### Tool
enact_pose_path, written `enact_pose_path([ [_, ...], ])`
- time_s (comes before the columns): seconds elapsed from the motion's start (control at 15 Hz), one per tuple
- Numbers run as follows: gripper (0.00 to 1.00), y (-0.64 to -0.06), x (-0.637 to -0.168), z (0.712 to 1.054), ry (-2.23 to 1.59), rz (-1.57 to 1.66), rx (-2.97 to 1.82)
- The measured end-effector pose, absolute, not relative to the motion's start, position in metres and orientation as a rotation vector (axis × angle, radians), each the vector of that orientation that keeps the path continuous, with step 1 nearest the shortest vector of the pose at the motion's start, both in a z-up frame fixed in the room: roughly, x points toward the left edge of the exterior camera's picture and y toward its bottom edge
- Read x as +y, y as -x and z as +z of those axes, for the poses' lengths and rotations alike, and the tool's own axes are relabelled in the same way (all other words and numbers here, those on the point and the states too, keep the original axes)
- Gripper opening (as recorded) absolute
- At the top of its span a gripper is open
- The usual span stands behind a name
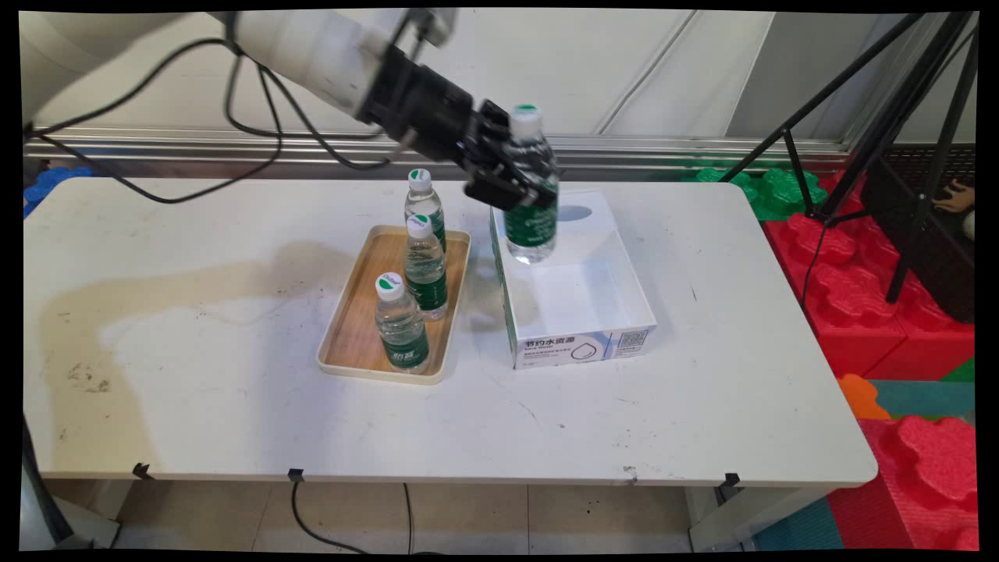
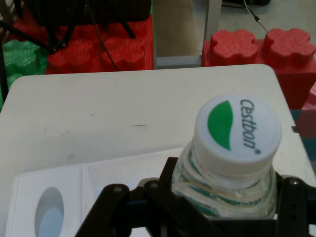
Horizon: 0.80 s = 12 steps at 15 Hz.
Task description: Place the picked object on the tray
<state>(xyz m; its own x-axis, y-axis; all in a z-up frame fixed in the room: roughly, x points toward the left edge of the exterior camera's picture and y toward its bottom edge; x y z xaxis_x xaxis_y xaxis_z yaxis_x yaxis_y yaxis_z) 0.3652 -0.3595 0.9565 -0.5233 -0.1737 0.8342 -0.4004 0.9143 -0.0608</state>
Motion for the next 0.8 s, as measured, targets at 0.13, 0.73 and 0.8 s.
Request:
enact_pose_path([
  [0.13,0.0,-0.378,-0.35,0.967,-0.413,0.301,-2.122],
  [0.73,0.0,-0.446,-0.309,1.008,-0.431,0.297,-2.146],
  [0.8,0.0,-0.451,-0.306,1.01,-0.432,0.299,-2.154],
])
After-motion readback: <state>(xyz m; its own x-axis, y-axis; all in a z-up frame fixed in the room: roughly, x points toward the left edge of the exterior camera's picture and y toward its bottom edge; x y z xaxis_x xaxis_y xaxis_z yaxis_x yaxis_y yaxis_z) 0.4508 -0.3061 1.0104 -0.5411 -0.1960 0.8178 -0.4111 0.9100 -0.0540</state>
